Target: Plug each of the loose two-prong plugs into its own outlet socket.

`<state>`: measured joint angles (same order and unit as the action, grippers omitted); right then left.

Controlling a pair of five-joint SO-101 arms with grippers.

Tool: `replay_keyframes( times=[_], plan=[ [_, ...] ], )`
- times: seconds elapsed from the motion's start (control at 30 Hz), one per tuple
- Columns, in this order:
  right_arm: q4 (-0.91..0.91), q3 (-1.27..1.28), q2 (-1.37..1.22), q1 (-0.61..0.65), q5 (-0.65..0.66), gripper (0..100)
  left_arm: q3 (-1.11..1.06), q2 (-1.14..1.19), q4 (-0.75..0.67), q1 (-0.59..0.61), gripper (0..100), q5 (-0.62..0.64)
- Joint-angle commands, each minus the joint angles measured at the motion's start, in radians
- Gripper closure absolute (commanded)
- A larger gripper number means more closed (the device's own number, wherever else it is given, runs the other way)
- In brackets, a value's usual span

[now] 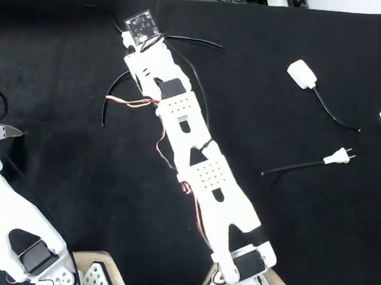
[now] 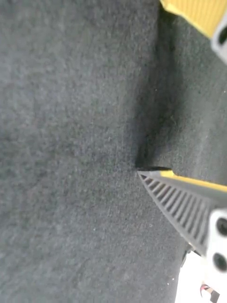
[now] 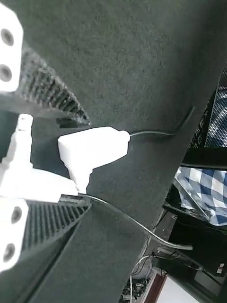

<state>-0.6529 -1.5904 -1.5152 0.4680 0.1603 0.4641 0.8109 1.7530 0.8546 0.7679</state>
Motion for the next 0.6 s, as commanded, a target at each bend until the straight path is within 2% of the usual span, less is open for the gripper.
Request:
replay_keyframes(
  times=[0.0,0.2,0.57],
  plan=[
    [-0.018,-0.084,0.101,0.005,-0.008,76.6,0.015,0.000,0.006,-0.044,53,0.006],
    [-0.158,-0.082,0.222,0.002,-0.008,76.8,0.018,0.000,0.005,-0.044,53,0.008],
    [-0.730,-0.082,0.478,-0.046,-0.078,76.9,0.018,0.000,0.005,-0.041,53,0.008]
  ],
)
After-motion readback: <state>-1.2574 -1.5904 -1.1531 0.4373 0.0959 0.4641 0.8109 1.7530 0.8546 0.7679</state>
